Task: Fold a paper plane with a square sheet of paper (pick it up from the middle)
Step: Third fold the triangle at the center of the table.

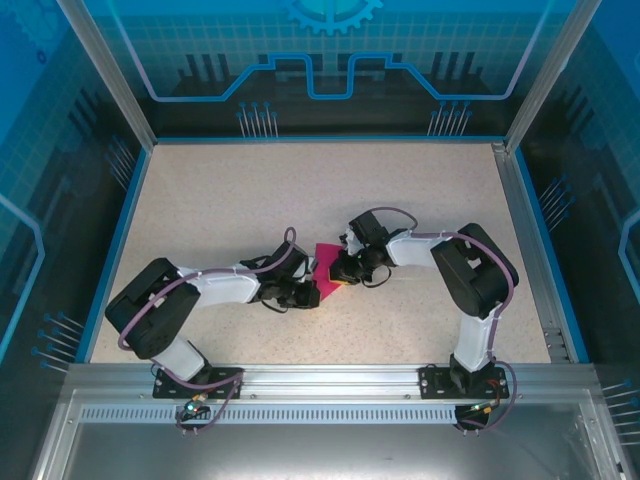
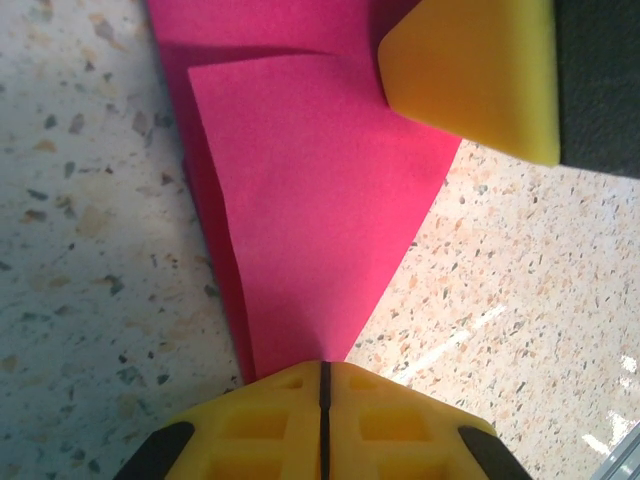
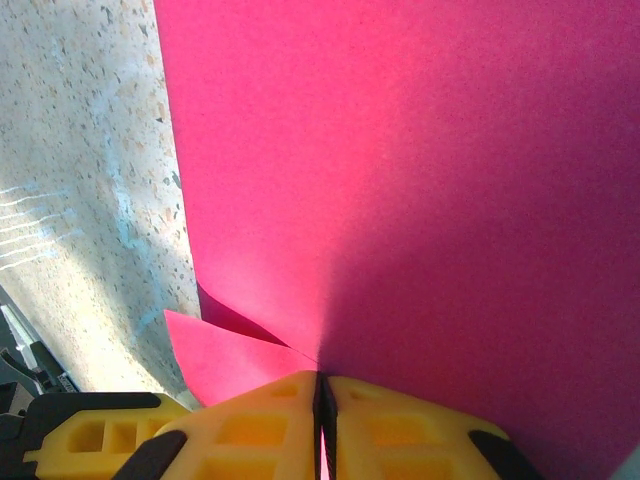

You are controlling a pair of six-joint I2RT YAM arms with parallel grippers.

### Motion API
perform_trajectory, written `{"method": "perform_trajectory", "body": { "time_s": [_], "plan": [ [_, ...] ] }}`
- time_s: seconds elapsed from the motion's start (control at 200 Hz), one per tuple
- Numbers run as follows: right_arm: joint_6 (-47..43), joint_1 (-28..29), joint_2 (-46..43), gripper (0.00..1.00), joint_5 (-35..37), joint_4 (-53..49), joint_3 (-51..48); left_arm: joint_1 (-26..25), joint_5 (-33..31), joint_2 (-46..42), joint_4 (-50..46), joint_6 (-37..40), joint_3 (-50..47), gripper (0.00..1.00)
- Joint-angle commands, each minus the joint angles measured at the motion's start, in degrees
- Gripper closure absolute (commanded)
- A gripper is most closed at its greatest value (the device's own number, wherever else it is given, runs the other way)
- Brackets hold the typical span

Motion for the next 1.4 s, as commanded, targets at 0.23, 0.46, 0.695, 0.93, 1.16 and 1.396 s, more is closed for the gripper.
{"method": "perform_trajectory", "body": {
  "time_s": [0.23, 0.46, 0.695, 0.93, 1.16, 1.396],
  "plan": [
    [-0.81, 0.77, 5.09, 0.87, 7.97, -4.54, -1.56, 0.33, -2.53, -1.44, -11.87, -1.12, -3.35, 0.89],
    [-0.6, 0.84, 5.26, 0.87, 7.77, -4.41, -1.31, 0.3, -2.38, -3.54, -12.87, -1.2, -3.72, 0.89],
    [-0.51, 0.8, 4.85, 0.86, 7.95, -4.85, -1.07, 0.32, 0.29, -8.3, -12.4, -2.12, -1.35, 0.87],
    [-0.07, 0.85, 4.66, 0.86, 7.66, -4.72, -0.74, 0.29, 1.0, -11.25, -9.42, -2.95, 3.01, 0.85],
    [0.6, 1.01, 4.04, 0.86, 7.6, -4.17, -0.82, 0.31, 1.25, -2.97, -5.32, -3.15, 7.21, 0.85],
    [0.9, 1.2, 3.25, 0.85, 6.71, -3.27, -0.19, 0.29, -2.95, 2.99, -6.92, -2.82, 7.24, 0.9]
  ]
}}
